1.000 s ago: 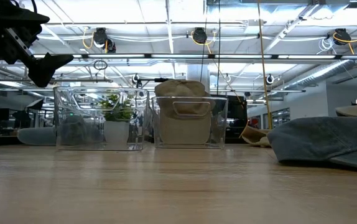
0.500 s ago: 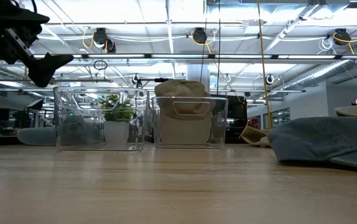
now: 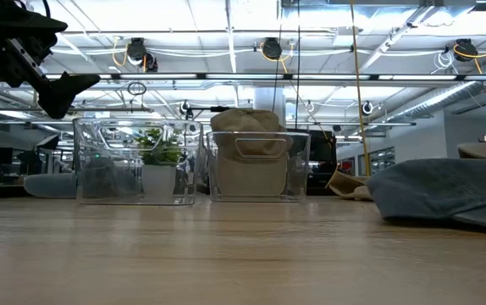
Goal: Pick & Place hat
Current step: Put the bottom brown cap into the right transparent bin
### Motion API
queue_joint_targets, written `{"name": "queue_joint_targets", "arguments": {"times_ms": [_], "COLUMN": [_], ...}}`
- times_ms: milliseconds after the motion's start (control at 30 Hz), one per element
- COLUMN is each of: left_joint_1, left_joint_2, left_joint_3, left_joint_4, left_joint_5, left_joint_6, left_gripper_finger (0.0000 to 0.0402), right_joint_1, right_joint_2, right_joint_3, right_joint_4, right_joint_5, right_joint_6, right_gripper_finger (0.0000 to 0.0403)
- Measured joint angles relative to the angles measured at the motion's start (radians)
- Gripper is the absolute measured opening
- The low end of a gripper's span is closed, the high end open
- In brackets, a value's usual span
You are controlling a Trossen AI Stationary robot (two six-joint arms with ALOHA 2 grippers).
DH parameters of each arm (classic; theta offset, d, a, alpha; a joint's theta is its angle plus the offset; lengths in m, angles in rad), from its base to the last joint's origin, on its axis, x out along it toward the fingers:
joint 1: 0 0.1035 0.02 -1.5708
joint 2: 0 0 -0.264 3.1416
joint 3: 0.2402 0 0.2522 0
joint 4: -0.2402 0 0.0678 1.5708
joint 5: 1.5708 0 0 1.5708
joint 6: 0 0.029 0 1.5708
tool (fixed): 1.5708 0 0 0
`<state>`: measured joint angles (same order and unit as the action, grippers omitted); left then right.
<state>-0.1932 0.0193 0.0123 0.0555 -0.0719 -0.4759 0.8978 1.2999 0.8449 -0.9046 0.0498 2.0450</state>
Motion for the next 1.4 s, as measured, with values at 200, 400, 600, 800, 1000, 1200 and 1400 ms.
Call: {"name": "queue_joint_targets", "arguments": {"times_ms": [200,400,600,800,1000,1200,1400], "left_joint_1": [0.0,0.0,0.0,0.0,0.0,0.0,0.0], "left_joint_2": [0.0,0.0,0.0,0.0,0.0,0.0,0.0], "left_joint_3": [0.0,0.0,0.0,0.0,0.0,0.0,0.0], "left_joint_4": [0.0,0.0,0.0,0.0,0.0,0.0,0.0], "left_joint_5": [0.0,0.0,0.0,0.0,0.0,0.0,0.0], "left_joint_6": [0.0,0.0,0.0,0.0,0.0,0.0,0.0], "left_gripper_finger": [0.0381,0.0381,0.0381,0.0381,0.0381,0.0381,0.0381], "right_joint_1": [0.0,0.0,0.0,0.0,0.0,-0.002,-0.002], "right_joint_2": [0.0,0.0,-0.008,-0.062,-0.124,-0.142,-0.142], "right_joint_3": [-0.048,-0.049,-0.049,-0.049,-0.049,-0.049,-0.049], "right_joint_4": [0.079,0.088,0.092,0.098,0.097,0.073,0.066], "right_joint_5": [-0.002,-0.046,-0.058,-0.055,-0.052,-0.049,-0.047], "right_joint_6": [-0.011,-0.015,-0.016,-0.016,-0.016,-0.016,-0.018], "right_gripper_finger": [0.0289,0.0264,0.0223,0.0191,0.0157,0.0091,0.0009]}}
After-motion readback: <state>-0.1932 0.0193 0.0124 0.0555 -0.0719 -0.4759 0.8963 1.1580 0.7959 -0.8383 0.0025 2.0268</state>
